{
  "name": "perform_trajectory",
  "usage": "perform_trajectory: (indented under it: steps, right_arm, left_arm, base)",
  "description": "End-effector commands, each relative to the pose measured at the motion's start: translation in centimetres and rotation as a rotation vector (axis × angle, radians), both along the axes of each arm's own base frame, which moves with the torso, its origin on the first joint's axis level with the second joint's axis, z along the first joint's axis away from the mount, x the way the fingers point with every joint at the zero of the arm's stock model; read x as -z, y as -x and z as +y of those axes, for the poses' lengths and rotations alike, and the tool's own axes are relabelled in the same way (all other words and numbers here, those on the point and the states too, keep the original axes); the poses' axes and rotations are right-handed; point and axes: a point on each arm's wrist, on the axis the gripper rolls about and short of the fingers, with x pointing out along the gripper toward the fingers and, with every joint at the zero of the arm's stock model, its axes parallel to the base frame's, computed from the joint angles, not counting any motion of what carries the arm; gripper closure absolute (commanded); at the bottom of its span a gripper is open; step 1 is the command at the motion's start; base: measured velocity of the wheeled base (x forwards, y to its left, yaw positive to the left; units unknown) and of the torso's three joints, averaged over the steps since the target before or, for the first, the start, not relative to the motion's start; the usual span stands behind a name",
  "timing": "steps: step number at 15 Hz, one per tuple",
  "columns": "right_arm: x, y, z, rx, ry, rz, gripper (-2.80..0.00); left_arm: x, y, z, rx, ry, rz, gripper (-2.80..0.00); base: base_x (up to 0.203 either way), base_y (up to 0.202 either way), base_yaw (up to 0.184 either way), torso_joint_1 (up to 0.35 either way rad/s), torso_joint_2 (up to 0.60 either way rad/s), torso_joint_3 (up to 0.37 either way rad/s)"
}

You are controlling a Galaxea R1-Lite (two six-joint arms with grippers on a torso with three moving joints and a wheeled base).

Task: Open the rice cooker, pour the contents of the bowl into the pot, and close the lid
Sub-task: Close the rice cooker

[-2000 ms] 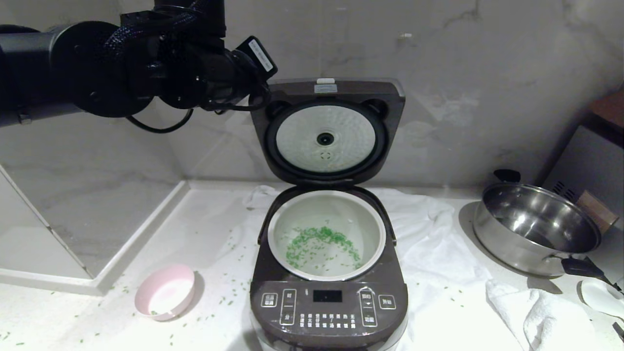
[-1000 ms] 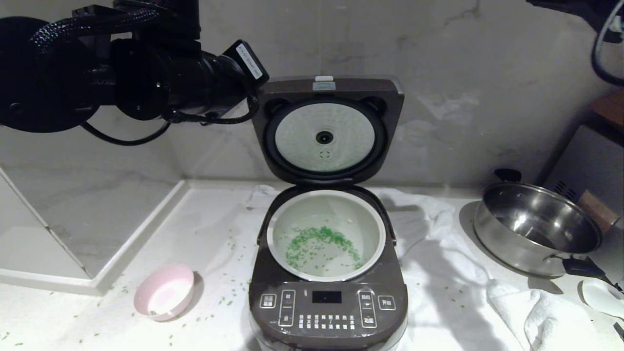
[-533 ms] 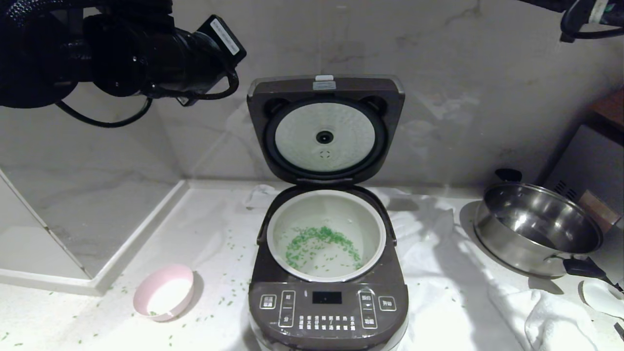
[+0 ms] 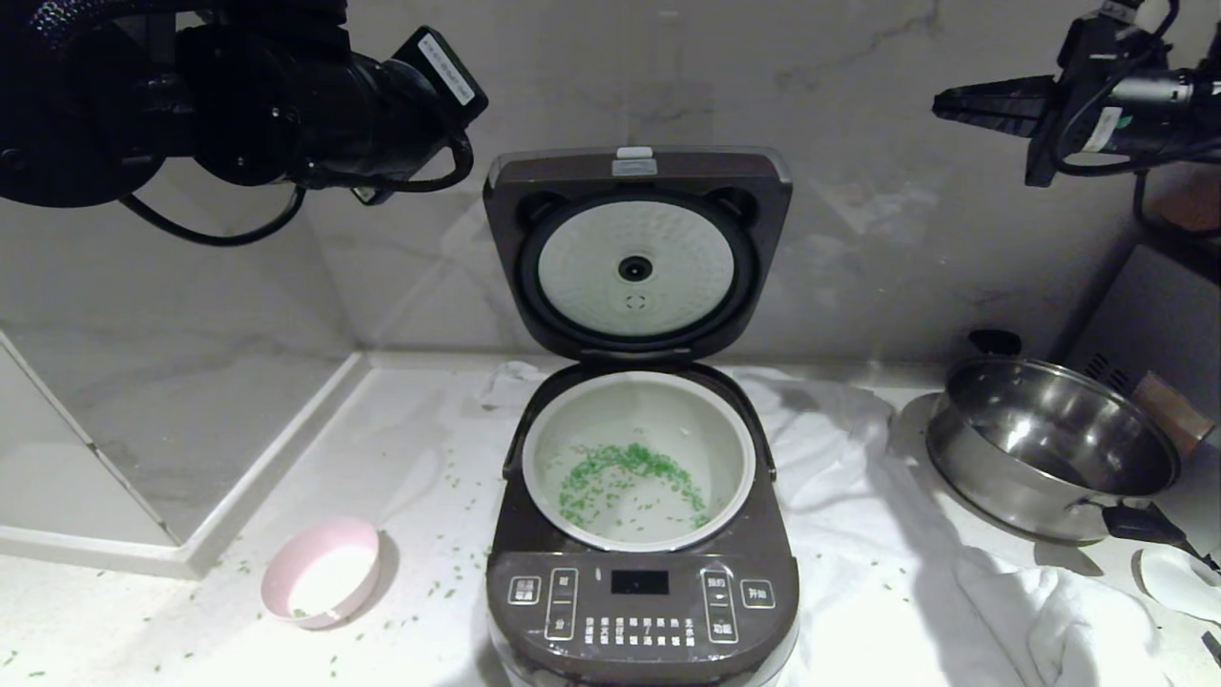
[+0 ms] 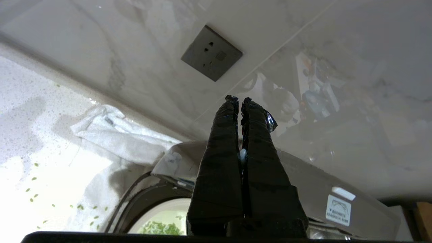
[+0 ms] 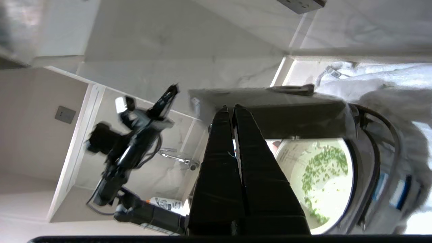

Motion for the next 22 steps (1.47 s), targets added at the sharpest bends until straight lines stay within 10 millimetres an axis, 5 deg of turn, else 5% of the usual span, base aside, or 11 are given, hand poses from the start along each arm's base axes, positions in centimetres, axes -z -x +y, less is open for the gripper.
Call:
perform_trajectory:
  steps: [1, 5, 11, 14, 22]
  right_arm:
    - [2.1, -2.9, 1.9, -0.034, -0.007, 0.041, 0.0]
    - [4.0, -4.9, 4.7, 0.088, 0.0, 0.062, 0.0]
    - [5.1, -5.9, 7.2, 0.104, 0.006, 0.049, 0.0]
    - [5.2, -5.5, 9.5, 0.046, 0.009, 0.059, 0.0]
    - [6.5, -6.6, 11.1, 0.031, 0.014, 0.036, 0.0]
  left_arm:
    - [-0.1, 0.1, 0.2, -0.008, 0.004, -0.002, 0.0]
    - [-0.5, 0.8, 0.6, -0.009, 0.013, -0.01, 0.0]
    - [-1.2, 6.2, 3.9, 0.005, 0.016, -0.021, 0.0]
    - [-0.3, 6.0, 4.8, -0.03, 0.0, 0.005, 0.0]
    - [0.8, 5.5, 4.8, -0.04, -0.017, 0.04, 0.0]
  base:
    - [0.0, 0.0, 0.0, 0.0, 0.0, 0.0]
    - [0.0, 0.0, 0.0, 0.0, 0.0, 0.0]
    - [0.0, 0.0, 0.0, 0.0, 0.0, 0.0]
    - [0.0, 0.0, 0.0, 0.0, 0.0, 0.0]
    - [0.0, 0.0, 0.0, 0.0, 0.0, 0.0]
